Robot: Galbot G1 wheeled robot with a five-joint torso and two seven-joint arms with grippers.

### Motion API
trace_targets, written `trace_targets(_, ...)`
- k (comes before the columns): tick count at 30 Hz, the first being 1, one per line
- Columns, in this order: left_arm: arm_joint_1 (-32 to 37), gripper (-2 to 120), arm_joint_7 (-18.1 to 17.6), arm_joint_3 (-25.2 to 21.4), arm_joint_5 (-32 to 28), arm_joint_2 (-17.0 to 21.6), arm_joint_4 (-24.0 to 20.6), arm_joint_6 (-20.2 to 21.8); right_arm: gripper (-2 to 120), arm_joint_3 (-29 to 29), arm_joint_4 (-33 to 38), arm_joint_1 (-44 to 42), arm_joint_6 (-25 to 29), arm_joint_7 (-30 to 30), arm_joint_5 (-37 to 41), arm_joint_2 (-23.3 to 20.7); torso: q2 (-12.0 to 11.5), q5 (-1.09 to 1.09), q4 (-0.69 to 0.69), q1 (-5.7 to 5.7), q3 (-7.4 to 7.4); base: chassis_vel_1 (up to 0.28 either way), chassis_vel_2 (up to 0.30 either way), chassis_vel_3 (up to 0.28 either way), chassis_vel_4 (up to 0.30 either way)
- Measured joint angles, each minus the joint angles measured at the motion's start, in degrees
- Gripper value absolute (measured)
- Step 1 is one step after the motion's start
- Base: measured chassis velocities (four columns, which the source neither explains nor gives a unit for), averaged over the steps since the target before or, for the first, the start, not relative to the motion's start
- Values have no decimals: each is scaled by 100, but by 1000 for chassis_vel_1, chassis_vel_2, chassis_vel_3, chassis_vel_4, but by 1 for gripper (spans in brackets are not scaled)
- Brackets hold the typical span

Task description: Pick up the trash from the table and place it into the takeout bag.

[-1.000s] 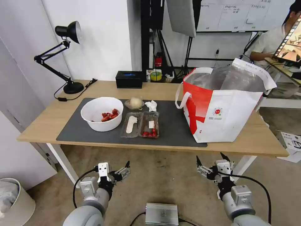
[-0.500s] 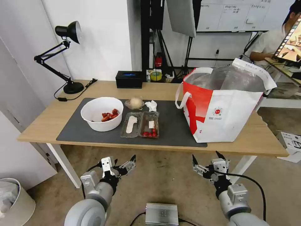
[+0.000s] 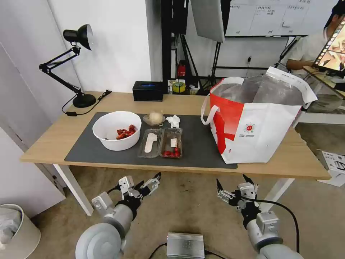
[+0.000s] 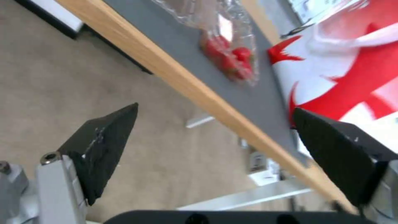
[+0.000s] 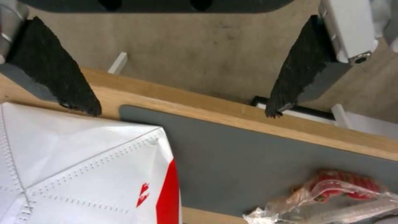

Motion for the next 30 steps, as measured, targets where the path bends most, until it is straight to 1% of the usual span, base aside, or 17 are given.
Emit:
trace_targets(2, -37, 100, -79, -41, -382, -17, -10, 1, 100, -19, -15, 3, 0, 0, -5, 3, 0, 0, 0, 0, 0, 0, 0, 0, 0)
trace_targets(4, -48, 100, -95, -49, -458, -21, -11, 1, 100, -26, -19, 3, 0, 0, -8, 5, 0, 0, 0, 0, 0, 0, 0, 0, 0)
trace_targets(7, -103, 100, -146, -75, -739, -58, -12, -10, 100, -52, -29, 2, 0, 0, -21, 17, 0, 0, 0, 0, 0, 0, 0, 0, 0)
trace_targets(18, -205, 100, -226, -104, -926, -110, -13, -133, 100, -133, -40, -16, -5, -5, -30, 32, -1, 0, 0, 0, 0, 0, 0, 0, 0)
trace_targets(23, -300, 100, -266, -200, -1037, -58, -53, -210, 100, -222, -93, -15, -4, -10, -75, 102, 0, 0, 0, 0, 1, 0, 0, 0, 0)
trace_targets(26, -374, 100, -372, -264, -1215, -10, -83, -312, 100, -316, -151, -13, 21, -15, -153, 171, 0, 0, 0, 0, 1, 0, 0, 0, 0)
trace_targets(30, -414, 100, -505, -235, -1228, -27, -45, -324, 100, -342, -177, 14, 24, -16, -167, 166, 0, 0, 1, 0, 1, 0, 0, 0, 0)
